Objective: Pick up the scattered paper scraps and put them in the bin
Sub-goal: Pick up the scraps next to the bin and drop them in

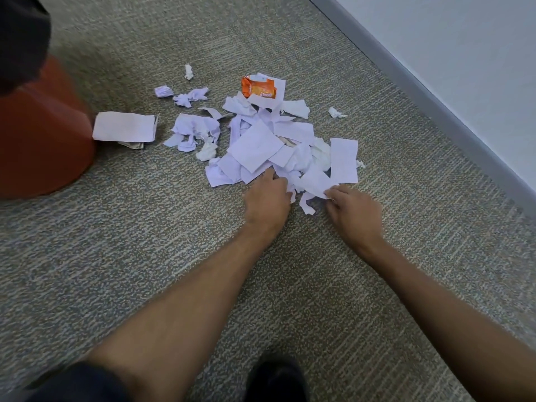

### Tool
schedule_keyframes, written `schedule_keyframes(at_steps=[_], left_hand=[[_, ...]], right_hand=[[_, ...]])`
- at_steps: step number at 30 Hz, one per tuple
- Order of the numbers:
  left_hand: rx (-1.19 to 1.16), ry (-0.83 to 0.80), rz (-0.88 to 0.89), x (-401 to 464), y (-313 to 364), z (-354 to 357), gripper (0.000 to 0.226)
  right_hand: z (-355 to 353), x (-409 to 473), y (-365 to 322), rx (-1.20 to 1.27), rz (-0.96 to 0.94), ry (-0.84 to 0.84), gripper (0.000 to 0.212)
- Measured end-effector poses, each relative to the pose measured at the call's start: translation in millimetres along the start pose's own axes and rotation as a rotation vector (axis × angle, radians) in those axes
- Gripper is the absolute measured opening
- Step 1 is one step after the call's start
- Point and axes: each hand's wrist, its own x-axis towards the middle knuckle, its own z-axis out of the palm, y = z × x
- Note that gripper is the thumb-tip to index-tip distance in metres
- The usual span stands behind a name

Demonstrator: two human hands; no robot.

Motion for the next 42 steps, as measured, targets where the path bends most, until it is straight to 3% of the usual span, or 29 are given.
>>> schedule_keyframes(at_steps=[6, 11, 14, 20, 27, 32, 39, 42], left_hand=[[-0.144, 0.086, 0.029, -2.5, -9.0, -35.3, 0.023], [-0.224, 0.274, 0.091, -7.4, -13.6, -95.0, 0.03], [-0.227, 0.383, 0.157, -11.1, -22.7, -140.1, 0.026], [-0.09, 0.595, 0.209, -36.9, -46.8, -251.5, 0.021], [0.019, 0.787, 0.103, -70.4, -101.0, -365.2, 0.023], [-0.003, 0.792, -0.091, -77.7, -145.1, -408.0, 0.022], [-0.044, 0.589, -0.25, -72.5, -179.0, -405.5, 0.037], [0.161, 0.595, -0.264, -80.2, -176.4, -391.1, 0.045]], right_hand=[[-21.3, 12.6, -7.5, 0.418, 0.247, 0.083, 0.025], [-58.5, 30.9, -31.5, 0.784, 0.259, 0.104, 0.021], [-87.2, 36.2, -58.0, 0.983, 0.169, 0.123, 0.015], [-149.5, 59.4, -122.1, 1.125, 0.013, 0.154, 0.013], [-218.5, 111.6, -225.0, 1.208, -0.268, 0.132, 0.008], [-235.1, 150.2, -301.0, 1.133, -0.427, 0.069, 0.013], [-213.2, 177.4, -353.7, 1.123, -0.403, -0.052, 0.024], [-206.8, 169.3, -345.6, 1.14, -0.374, -0.003, 0.024]])
